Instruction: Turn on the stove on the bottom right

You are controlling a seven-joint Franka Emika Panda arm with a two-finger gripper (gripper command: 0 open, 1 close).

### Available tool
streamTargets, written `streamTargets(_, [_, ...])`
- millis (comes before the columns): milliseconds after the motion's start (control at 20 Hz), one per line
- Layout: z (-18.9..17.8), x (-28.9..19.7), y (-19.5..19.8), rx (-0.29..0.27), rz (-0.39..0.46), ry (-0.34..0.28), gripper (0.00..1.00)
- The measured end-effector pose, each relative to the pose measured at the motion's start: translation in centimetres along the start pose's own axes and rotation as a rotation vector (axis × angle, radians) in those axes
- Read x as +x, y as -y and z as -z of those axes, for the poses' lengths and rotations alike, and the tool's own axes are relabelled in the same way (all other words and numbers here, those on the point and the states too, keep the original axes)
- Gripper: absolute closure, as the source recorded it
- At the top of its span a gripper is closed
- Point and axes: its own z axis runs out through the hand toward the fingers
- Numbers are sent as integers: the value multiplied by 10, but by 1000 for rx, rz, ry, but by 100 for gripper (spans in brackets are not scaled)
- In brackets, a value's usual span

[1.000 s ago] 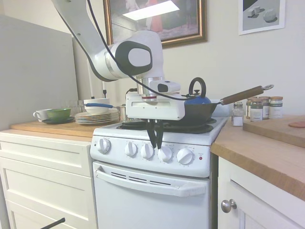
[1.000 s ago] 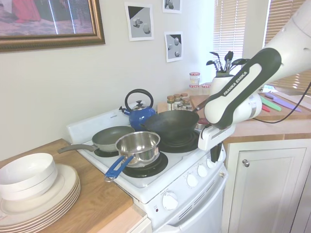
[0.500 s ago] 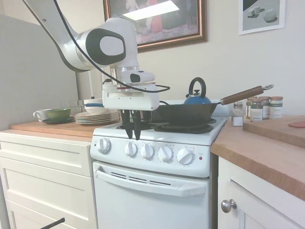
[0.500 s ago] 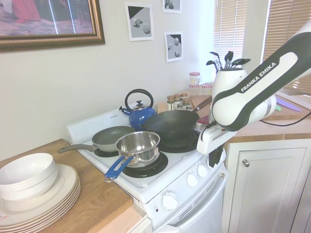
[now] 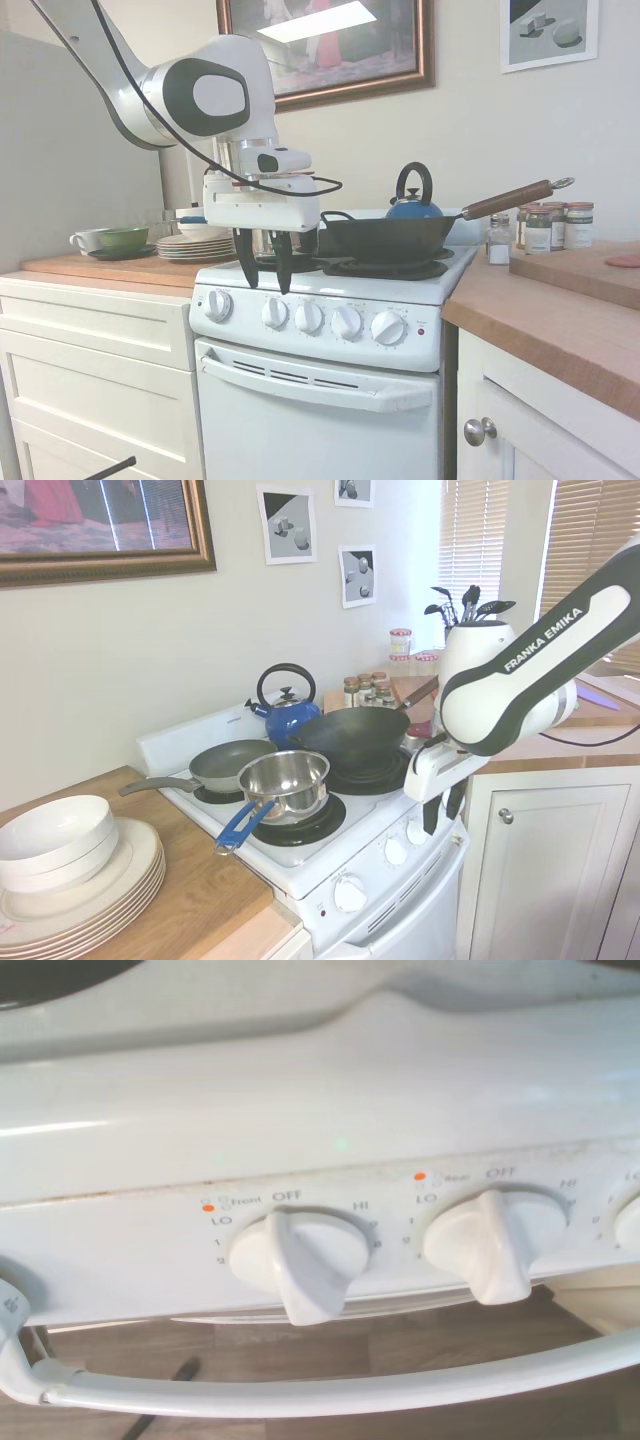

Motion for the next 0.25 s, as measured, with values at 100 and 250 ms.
streamTargets(100, [-1, -1, 0, 4, -7, 3, 0])
streamTargets(250, [-2, -4, 2, 5, -2, 6, 0])
